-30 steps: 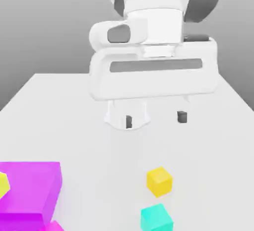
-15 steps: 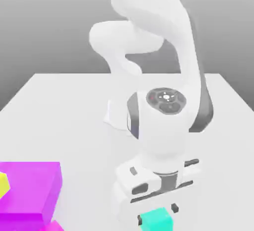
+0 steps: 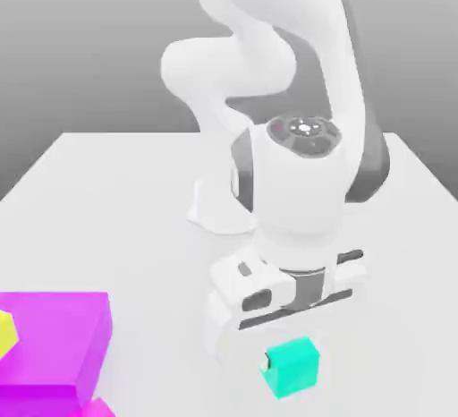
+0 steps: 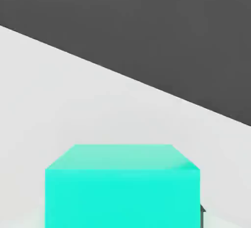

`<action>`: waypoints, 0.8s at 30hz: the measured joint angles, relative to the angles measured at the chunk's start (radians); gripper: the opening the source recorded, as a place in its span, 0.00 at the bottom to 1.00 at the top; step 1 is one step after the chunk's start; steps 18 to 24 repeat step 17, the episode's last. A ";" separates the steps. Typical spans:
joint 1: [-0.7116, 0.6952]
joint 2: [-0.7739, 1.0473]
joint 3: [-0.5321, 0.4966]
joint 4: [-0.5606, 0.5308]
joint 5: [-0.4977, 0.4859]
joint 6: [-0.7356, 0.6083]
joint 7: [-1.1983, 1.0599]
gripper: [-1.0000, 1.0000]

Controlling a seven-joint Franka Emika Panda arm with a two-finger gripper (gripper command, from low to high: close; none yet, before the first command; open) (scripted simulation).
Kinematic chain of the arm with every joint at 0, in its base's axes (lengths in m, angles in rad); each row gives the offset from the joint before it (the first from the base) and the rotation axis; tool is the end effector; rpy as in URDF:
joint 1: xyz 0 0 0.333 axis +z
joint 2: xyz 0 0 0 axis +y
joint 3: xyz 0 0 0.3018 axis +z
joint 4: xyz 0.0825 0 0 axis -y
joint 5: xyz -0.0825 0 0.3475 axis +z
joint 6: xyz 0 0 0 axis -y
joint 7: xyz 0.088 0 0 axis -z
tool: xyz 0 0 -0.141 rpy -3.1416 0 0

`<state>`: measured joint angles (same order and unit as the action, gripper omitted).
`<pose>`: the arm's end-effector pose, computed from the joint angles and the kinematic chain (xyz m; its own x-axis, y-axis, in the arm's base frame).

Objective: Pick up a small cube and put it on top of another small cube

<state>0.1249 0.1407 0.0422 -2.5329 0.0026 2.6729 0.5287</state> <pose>0.4361 0.0741 0.2063 0.9344 -0.3563 -0.0041 -0.3563 -0.9343 -0.0058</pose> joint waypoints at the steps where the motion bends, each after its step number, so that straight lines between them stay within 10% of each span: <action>1: 0.003 -0.036 0.006 -0.033 0.004 -0.003 -0.007 0.00; 8: 0.053 -0.274 0.020 -0.259 0.020 -0.015 -0.050 0.00; 14: 0.057 -0.111 0.015 -0.279 -0.009 0.168 -0.034 0.00; 15: 0.058 -0.085 0.013 -0.278 -0.015 0.194 -0.029 1.00; 24: 0.058 -0.085 0.013 -0.278 -0.015 0.194 -0.029 1.00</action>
